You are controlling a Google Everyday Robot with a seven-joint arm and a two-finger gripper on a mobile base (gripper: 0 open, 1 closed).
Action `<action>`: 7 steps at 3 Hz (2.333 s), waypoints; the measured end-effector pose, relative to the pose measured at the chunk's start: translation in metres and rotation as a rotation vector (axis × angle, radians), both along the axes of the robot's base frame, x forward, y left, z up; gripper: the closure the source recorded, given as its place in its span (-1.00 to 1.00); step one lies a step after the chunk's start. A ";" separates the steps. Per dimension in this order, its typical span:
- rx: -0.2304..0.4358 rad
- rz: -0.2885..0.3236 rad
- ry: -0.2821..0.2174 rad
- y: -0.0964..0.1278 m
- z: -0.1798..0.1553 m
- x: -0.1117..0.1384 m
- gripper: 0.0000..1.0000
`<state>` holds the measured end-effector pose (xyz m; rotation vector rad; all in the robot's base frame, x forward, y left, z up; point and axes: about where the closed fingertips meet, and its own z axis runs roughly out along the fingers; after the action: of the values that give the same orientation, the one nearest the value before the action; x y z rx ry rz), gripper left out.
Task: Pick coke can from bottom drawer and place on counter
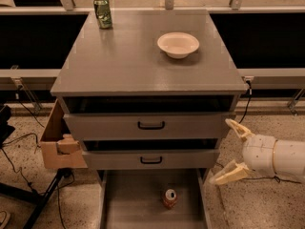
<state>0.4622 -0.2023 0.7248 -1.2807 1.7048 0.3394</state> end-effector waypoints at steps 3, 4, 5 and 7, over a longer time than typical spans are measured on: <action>0.145 -0.021 0.118 -0.002 -0.116 0.016 -1.00; 0.226 -0.018 0.142 -0.006 -0.191 0.015 -1.00; 0.276 0.039 0.126 -0.007 -0.249 0.015 -1.00; 0.366 0.132 0.090 0.010 -0.323 0.028 -1.00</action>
Offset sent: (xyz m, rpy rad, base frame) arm 0.0289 -0.0030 -0.0789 0.1230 0.1238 -0.0153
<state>0.4901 -0.1920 0.4020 -1.1194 1.5456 0.7610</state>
